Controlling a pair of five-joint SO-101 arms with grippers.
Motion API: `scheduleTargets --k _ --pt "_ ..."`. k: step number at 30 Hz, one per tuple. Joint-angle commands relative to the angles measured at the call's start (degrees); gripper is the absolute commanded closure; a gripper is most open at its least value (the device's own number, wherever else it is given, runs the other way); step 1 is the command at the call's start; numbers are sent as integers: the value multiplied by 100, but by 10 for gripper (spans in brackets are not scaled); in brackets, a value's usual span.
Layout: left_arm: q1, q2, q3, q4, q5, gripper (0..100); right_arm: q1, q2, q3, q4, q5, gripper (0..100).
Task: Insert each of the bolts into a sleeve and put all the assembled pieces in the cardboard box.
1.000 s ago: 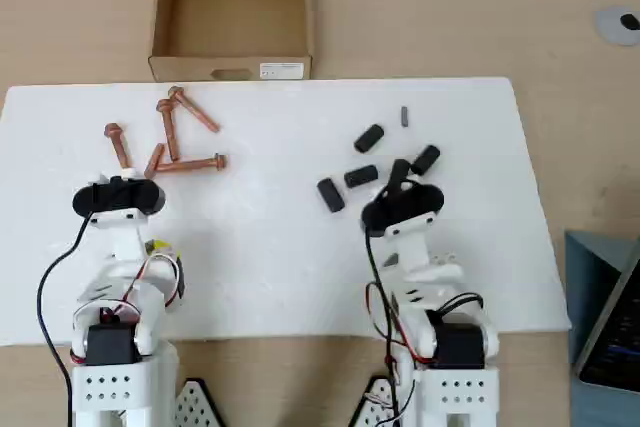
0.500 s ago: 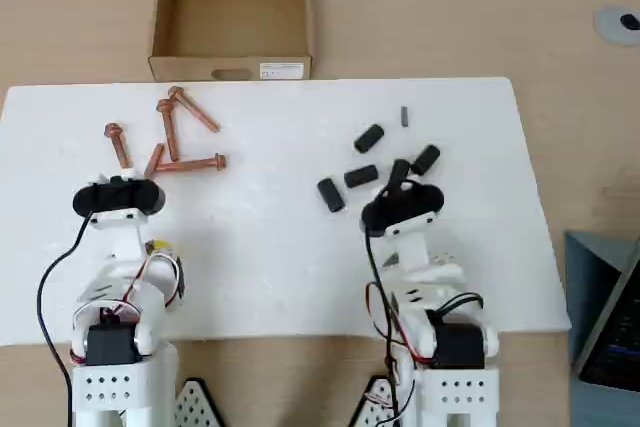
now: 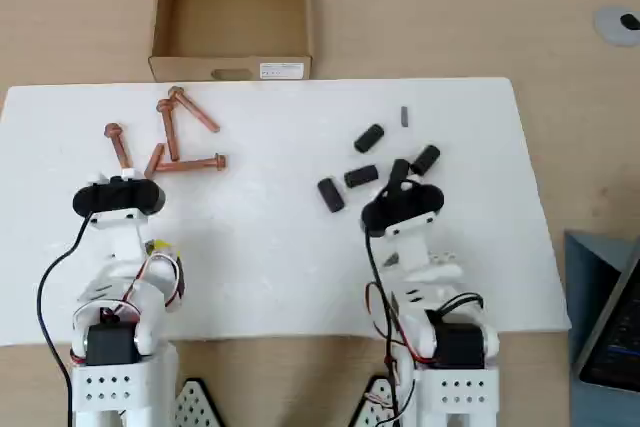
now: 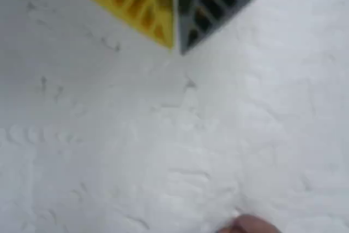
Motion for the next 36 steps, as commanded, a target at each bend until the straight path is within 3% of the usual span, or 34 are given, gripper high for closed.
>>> scheduleTargets --k 1,31,36 --pt "18 -31 -35 -114 -44 997 57 -576 -4 -97 44 988" --pt "-26 -31 -53 -114 -9 997 48 -576 -4 -105 44 988" --pt "-26 13 -686 -105 0 997 224 -576 -198 -105 79 988"
